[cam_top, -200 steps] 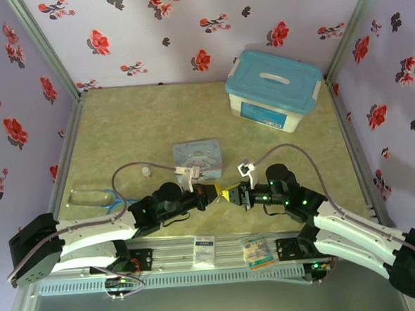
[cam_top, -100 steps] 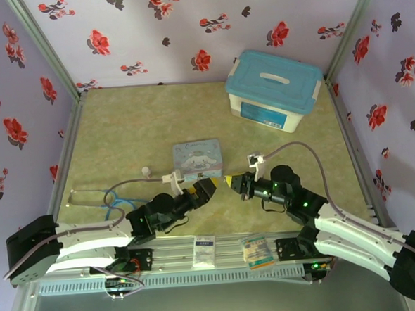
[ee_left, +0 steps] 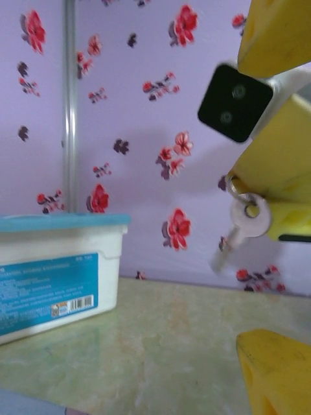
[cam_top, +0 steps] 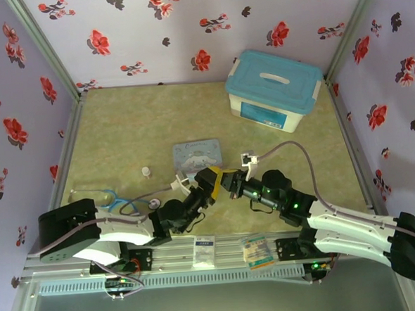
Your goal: Unlock the padlock with the key
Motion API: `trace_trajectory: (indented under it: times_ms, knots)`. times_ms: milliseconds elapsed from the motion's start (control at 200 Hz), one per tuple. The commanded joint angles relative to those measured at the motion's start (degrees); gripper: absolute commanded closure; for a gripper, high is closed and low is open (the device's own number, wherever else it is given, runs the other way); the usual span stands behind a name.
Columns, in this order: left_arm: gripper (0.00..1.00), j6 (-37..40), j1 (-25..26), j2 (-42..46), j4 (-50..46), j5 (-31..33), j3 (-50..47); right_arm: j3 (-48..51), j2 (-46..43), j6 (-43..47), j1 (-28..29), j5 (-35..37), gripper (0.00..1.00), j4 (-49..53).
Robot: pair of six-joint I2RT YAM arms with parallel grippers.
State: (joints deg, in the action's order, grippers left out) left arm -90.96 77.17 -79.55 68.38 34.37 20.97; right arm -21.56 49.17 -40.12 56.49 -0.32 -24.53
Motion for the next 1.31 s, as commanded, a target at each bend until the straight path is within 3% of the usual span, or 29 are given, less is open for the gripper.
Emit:
trace_trajectory:
  times_ms: [0, 215, 440, 830, 890, 1100, 1300]
  knots:
    - [0.0, -1.1, 0.7, 0.1, 6.1, 5.1, 1.4, 0.4, 0.4, -0.6, 0.3, 1.9, 1.0, -4.8]
    - [0.1, -1.2, 0.4, 1.6, 5.8, 5.2, 0.6, 5.0, -0.7, -2.8, 1.3, 1.7, 1.0, -8.8]
    - [0.2, -1.5, 0.5, 1.6, 6.0, 5.0, -0.6, 7.0, -4.8, -2.5, 1.3, 1.4, 1.0, -5.9]
    - [0.56, -0.7, 0.3, 0.0, 6.0, 4.7, -0.1, 4.9, -7.8, -2.1, 1.3, 2.0, 1.0, 0.7]
    - [0.55, -1.9, 0.0, -0.3, 6.1, 4.2, -0.5, 3.6, -7.8, -1.5, 1.3, 1.6, 1.0, 2.6]
    - [0.4, -0.7, -0.3, -0.6, 5.4, 3.5, -1.1, 1.7, -7.6, -0.1, 1.3, 0.2, 1.0, 4.9]
    - [0.4, -1.4, -0.2, -3.3, 5.5, 3.7, -0.7, 1.7, -6.8, -0.9, 1.3, -0.1, 1.0, 4.7]
